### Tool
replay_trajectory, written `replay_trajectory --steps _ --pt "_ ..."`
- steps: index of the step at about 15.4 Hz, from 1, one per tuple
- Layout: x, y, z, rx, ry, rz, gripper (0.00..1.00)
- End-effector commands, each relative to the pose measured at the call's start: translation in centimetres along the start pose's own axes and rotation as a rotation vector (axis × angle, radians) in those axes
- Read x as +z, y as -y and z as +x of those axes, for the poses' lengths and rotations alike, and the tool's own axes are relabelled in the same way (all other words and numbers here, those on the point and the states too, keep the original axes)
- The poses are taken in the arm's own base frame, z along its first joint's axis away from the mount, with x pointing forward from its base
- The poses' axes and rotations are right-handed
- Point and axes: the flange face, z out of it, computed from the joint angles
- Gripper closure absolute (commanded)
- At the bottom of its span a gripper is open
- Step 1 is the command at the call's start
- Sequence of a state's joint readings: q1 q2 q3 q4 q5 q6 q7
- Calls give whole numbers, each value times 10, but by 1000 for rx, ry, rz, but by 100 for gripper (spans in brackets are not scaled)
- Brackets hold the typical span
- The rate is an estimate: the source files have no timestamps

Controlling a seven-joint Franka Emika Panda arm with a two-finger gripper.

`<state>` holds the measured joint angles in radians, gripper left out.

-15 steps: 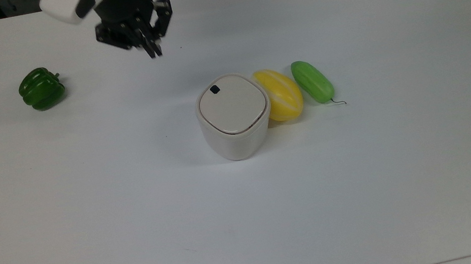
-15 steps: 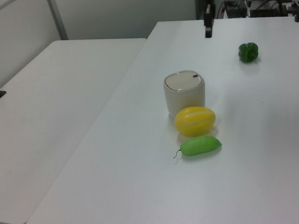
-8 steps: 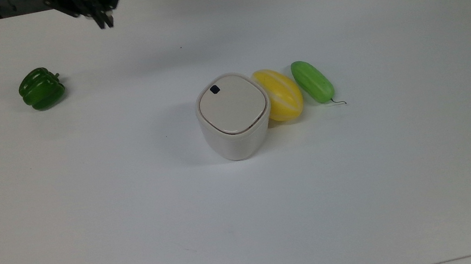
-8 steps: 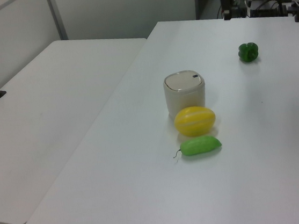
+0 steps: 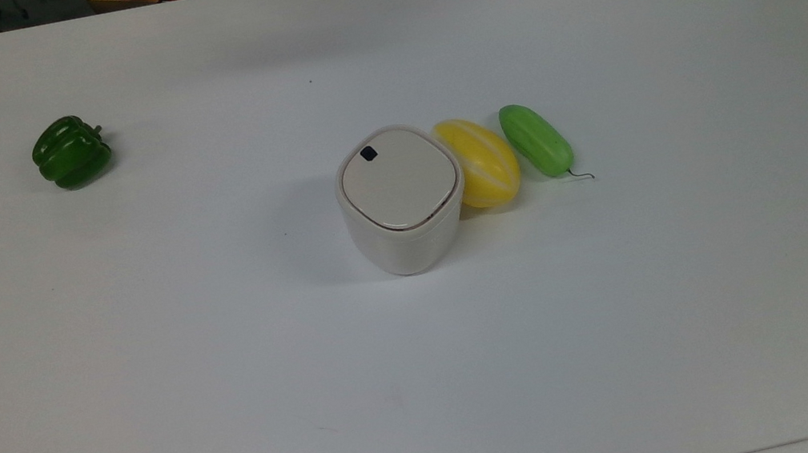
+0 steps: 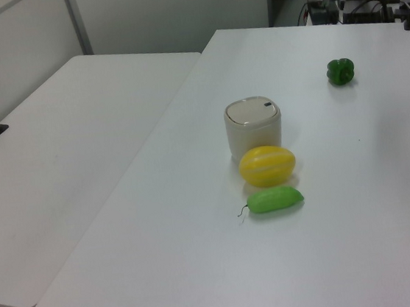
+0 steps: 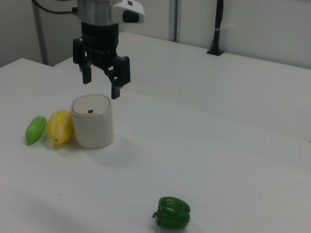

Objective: Close garbage bin

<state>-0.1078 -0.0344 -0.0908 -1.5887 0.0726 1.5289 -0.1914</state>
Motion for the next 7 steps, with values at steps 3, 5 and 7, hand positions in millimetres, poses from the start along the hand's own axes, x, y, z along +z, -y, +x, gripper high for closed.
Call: replay_trajectory --steps 3,5,7 --pt "-6 -16 -17 46 0 -7 0" --pt "-6 -15 -17 46 -1 -7 0" --pt "-6 -17 -17 51 0 -5 0"
